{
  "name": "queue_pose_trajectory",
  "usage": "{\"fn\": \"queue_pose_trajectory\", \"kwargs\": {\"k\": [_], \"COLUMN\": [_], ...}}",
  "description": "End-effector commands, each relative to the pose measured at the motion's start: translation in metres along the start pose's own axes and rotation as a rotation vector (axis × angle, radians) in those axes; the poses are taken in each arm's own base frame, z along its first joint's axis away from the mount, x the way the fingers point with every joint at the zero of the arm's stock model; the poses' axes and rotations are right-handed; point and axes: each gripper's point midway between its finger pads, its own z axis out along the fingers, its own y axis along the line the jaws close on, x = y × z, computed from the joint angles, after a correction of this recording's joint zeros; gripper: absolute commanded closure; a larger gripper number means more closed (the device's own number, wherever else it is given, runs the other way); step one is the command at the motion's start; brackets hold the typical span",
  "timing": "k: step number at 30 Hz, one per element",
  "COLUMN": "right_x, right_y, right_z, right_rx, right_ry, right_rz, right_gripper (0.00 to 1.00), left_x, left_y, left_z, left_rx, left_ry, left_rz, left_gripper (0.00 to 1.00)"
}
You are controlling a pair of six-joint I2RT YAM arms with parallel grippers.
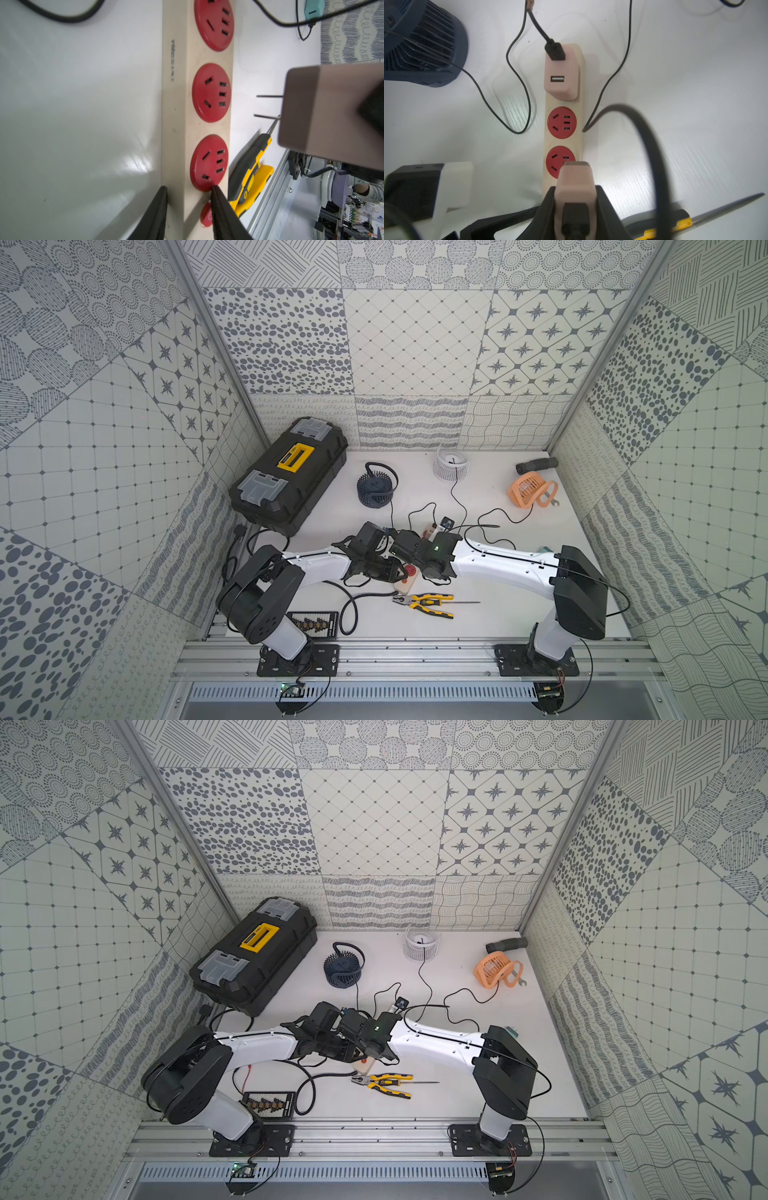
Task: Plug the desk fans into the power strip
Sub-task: Insert the plug into the socket.
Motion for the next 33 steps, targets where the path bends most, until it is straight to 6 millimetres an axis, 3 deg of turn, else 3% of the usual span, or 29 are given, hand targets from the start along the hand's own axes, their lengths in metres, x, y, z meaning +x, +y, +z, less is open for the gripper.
{"fn": "queue_pose_trajectory", "kwargs": {"k": [1, 33], "right_x": [-0.005, -0.004], "right_y": [0.007, 0.012], "right_z": [-0.002, 0.024], "right_rx": [0.002, 0.054], "right_ry": [-0.026, -0.021], "right_rz": [0.003, -0.047], "right_gripper": [1.0, 1.0], "left_x": [0.006, 0.004], "left_y": [0.005, 0.012], "left_z": [0.007, 0.006], "left_rx": [0.019, 0.011], "left_ry": [0.018, 0.015], "left_rz": [-0.05, -0.069], "left_gripper": [0.65, 0.68]}}
